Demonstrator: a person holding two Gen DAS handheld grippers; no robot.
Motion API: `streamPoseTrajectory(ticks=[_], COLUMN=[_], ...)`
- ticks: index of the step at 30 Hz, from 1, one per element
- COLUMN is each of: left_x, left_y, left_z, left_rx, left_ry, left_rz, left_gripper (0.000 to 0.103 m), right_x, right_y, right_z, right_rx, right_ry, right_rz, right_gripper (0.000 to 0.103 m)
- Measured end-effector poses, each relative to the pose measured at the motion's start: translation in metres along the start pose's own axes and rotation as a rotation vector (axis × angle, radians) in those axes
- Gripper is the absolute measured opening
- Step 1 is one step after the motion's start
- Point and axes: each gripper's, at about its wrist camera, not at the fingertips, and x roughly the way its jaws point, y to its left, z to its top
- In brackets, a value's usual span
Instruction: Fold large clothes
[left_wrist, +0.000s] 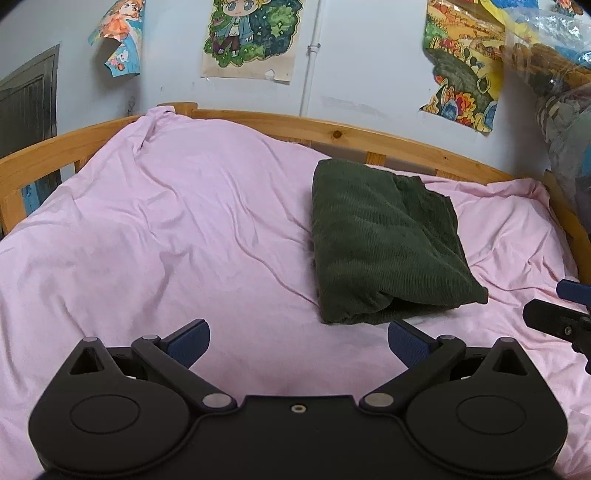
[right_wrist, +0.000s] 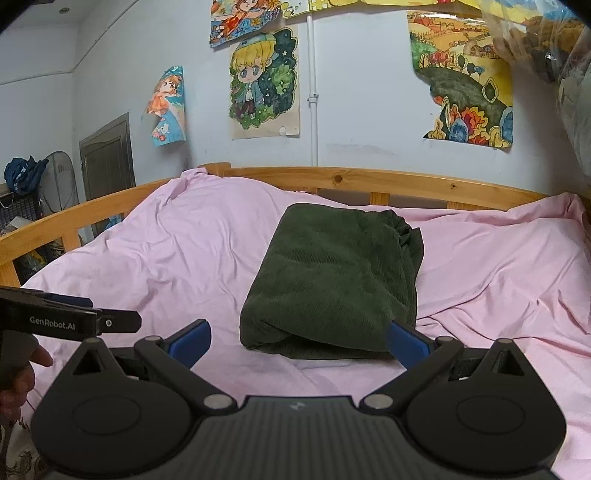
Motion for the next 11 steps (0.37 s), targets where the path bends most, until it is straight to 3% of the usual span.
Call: streamPoseTrajectory(ticks=[3, 11], left_x=[0.0014, -0.0013], left_y=[-0.0045, -0.0101], left_z=[0.0011, -0.0011], left_rx=[0.032, 0.072], left_ry=[0.031, 0.023], left_rz=[0.015, 0.023], left_gripper=[0.102, 0.102], right_x=[-0.0002, -0.0022], right_y=[0.0011, -0.0003], right_z=[-0.0004, 0.0000], right_rx=[-0.004, -0.003], right_ry=[0.001, -0.003], right_rz=[0.001, -0.001], right_gripper=[0.103, 0.103])
